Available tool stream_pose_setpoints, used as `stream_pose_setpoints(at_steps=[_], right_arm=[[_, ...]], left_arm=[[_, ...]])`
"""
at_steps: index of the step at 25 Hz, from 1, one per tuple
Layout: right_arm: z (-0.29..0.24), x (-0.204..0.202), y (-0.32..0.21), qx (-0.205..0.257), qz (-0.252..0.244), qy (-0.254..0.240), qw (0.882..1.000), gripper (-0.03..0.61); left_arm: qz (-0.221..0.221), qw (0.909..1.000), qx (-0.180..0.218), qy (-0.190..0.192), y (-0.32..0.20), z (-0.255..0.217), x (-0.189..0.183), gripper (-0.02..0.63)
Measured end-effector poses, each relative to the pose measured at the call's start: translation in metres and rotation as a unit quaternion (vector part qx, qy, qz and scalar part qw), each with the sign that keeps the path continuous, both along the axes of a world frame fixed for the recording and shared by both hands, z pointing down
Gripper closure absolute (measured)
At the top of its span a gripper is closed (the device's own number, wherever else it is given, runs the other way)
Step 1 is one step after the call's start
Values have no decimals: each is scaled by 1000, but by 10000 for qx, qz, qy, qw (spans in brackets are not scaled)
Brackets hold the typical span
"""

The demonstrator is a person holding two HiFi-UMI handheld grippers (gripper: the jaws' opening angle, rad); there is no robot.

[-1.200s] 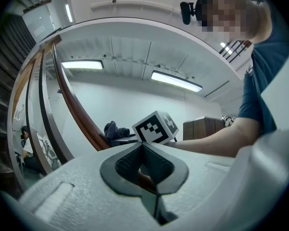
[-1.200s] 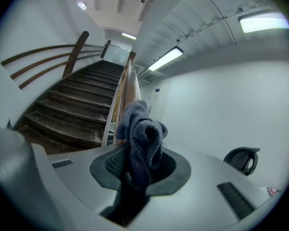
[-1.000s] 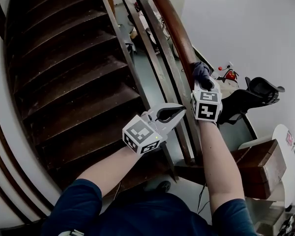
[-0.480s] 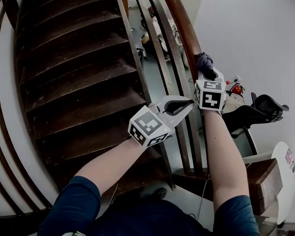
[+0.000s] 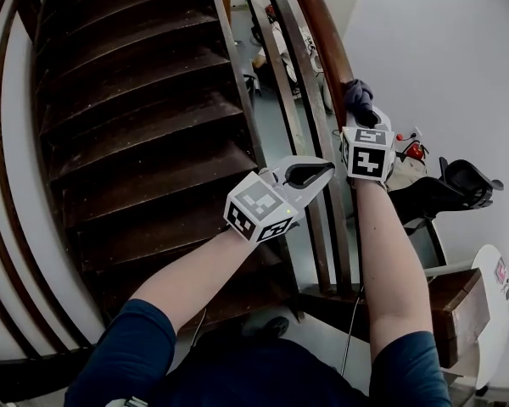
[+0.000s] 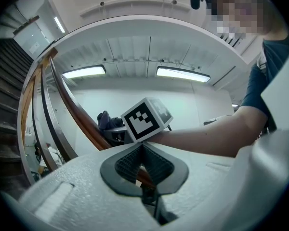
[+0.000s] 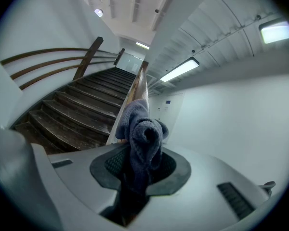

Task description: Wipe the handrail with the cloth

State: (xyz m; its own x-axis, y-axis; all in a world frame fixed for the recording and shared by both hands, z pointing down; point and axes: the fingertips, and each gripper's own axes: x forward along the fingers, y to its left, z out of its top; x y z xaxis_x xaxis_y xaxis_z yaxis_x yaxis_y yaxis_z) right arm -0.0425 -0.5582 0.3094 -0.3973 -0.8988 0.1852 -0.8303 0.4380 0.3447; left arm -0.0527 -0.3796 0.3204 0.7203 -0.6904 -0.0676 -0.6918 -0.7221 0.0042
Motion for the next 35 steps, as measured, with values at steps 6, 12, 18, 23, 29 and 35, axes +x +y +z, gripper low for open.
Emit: stream_pose_setpoints(at_steps=[6, 12, 18, 23, 29, 35], right_arm=[[31, 34, 29, -138, 242, -80, 9996, 485], [78, 87, 76, -297, 638, -124, 9974, 485], [127, 134, 127, -519, 970, -122, 9939, 485], [167, 168, 173, -747, 1325, -155, 9882, 485], [198, 183, 210, -990, 1520, -205, 9832, 485], [209, 184, 222, -1175, 1576, -254, 9801, 485]], left_arm=[[167, 9998, -147, -9, 12, 19, 21, 609], [478, 9984, -293, -38, 34, 39, 46, 609], [749, 9955, -570, 88, 61, 68, 78, 609], [1078, 9903, -871, 54, 86, 94, 104, 609], [1299, 9831, -1289, -6, 112, 124, 122, 609], [1405, 9811, -1331, -82, 131, 124, 128, 609]])
